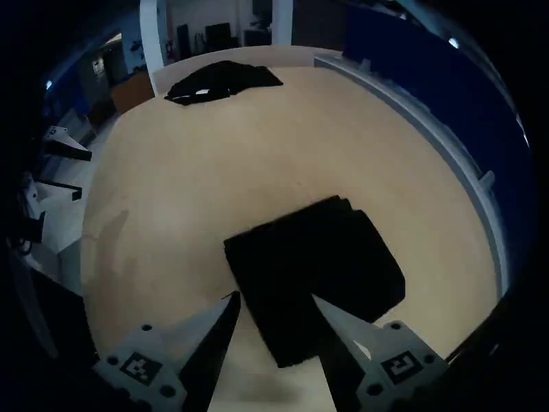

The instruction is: Fold towel

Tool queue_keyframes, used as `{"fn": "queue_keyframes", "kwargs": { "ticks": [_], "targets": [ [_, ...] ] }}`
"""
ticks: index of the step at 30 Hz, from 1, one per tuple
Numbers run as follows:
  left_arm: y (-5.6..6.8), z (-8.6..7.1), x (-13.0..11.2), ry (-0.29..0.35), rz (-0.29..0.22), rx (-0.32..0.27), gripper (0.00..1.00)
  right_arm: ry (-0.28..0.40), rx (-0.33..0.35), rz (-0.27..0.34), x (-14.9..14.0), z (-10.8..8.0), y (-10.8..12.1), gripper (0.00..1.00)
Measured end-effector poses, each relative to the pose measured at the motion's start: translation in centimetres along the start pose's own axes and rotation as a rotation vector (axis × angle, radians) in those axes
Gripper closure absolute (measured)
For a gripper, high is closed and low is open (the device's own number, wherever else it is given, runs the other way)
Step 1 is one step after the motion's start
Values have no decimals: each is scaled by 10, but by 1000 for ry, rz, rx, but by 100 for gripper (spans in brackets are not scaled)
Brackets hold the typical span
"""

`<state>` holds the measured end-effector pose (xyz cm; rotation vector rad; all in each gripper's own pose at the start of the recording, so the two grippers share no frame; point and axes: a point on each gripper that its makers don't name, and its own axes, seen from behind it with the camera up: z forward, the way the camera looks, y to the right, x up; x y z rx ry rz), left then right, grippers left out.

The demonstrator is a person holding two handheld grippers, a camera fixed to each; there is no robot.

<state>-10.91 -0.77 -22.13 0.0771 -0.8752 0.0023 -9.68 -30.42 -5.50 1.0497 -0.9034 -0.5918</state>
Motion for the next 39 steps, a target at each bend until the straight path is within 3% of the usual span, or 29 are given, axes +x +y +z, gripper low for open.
{"fn": "queue_keyframes", "kwargs": {
  "ticks": [11, 22, 30, 39],
  "targets": [
    [1, 2, 2, 0, 3, -6, 5, -31, -51, 69, -45, -21, 12, 30],
    [7, 2, 5, 2, 10, -13, 5, -42, -62, 113, -62, -25, 13, 31],
    [7, -1, 7, 4, 4, -13, 5, -51, -52, 140, -70, -21, 8, 47],
    [7, 1, 6, 3, 6, -14, 5, -54, -56, 173, -73, -17, 5, 53]
  ]
}}
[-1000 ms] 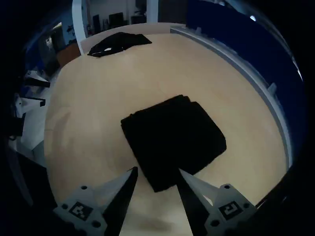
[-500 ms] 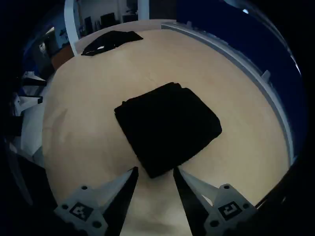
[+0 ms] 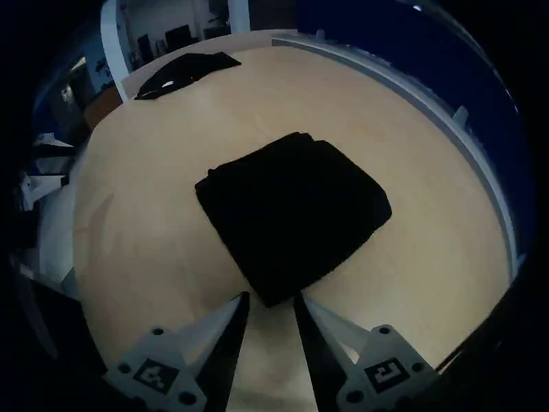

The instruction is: Fold towel

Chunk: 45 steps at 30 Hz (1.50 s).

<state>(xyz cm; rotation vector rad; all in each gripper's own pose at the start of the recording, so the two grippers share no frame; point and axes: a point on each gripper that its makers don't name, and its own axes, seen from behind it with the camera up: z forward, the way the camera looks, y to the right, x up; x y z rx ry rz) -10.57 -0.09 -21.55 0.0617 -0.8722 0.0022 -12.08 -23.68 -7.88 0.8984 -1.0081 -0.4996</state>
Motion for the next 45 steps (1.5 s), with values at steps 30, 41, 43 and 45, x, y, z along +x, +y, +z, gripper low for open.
{"fn": "queue_keyframes", "kwargs": {
  "ticks": [30, 41, 43, 45],
  "targets": [
    [0, 2, 5, 3, 5, -7, 6, 57, -57, -4, 18, -11, 13, 96],
    [5, 4, 15, 28, 13, -18, 6, 174, -113, -65, 85, -58, 37, 96],
    [6, 3, 17, 32, 14, -19, 6, 195, -124, -79, 97, -69, 40, 96],
    [6, 3, 18, 36, 14, -20, 6, 214, -134, -93, 109, -79, 42, 96]
  ]
}}
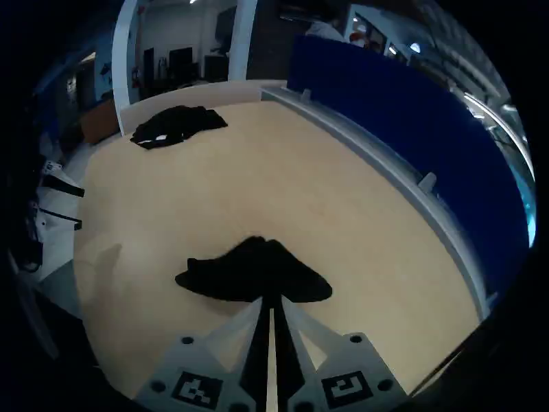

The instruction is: Fold towel

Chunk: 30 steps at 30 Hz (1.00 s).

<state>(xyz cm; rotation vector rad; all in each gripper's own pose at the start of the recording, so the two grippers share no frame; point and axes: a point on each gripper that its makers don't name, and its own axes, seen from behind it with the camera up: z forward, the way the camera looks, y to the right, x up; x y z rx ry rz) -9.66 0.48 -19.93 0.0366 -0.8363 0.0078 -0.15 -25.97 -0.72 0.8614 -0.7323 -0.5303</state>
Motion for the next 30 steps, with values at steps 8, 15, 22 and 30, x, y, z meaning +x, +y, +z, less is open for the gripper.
{"fn": "queue_keyframes", "kwargs": {
  "ticks": [8, 15, 22, 30],
  "targets": [
    [1, -2, 7, 12, 8, -3, 6, 61, -35, -34, 37, -29, 14, 96],
    [5, -2, 12, 17, 19, -10, 6, 82, -66, -42, 49, -42, 26, 97],
    [10, -2, 14, 21, 30, -18, 6, 90, -86, -37, 50, -52, 37, 97],
    [12, -3, 16, 23, 42, -25, 6, 95, -109, -25, 49, -64, 51, 97]
  ]
}}
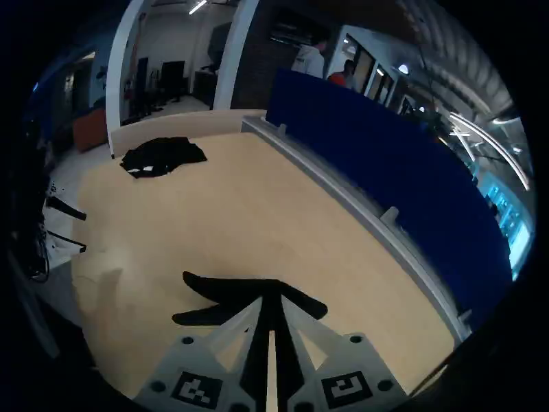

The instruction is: Fold towel

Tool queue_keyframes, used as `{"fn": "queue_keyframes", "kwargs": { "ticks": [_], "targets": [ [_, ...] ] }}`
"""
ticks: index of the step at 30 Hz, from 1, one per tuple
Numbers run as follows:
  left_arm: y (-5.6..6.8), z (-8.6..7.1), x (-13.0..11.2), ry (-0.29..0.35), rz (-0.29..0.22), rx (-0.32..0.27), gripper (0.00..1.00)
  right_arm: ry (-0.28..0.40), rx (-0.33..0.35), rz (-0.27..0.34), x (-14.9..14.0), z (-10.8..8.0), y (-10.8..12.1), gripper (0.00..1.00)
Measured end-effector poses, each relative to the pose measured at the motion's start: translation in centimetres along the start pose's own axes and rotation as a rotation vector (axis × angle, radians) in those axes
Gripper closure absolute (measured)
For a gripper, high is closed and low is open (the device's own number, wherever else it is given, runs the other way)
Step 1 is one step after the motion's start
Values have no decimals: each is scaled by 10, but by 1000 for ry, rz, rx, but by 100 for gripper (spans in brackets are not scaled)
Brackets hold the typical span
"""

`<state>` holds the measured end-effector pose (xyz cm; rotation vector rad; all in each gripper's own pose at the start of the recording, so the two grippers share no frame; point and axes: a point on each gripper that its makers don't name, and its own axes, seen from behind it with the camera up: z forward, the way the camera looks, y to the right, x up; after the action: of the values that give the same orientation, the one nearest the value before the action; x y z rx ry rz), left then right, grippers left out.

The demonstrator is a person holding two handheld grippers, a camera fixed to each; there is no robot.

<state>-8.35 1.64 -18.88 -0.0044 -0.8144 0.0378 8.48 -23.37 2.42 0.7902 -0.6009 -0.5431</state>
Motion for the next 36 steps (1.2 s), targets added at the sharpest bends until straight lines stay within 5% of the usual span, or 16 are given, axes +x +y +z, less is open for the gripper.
{"fn": "queue_keyframes", "kwargs": {
  "ticks": [17, 36],
  "targets": [
    [4, 1, 6, -2, 27, -25, 6, -17, -73, 42, -29, -47, 59, 97],
    [3, 4, 7, -28, 32, -20, 5, -110, -187, 100, -120, -113, 163, 97]
  ]
}}
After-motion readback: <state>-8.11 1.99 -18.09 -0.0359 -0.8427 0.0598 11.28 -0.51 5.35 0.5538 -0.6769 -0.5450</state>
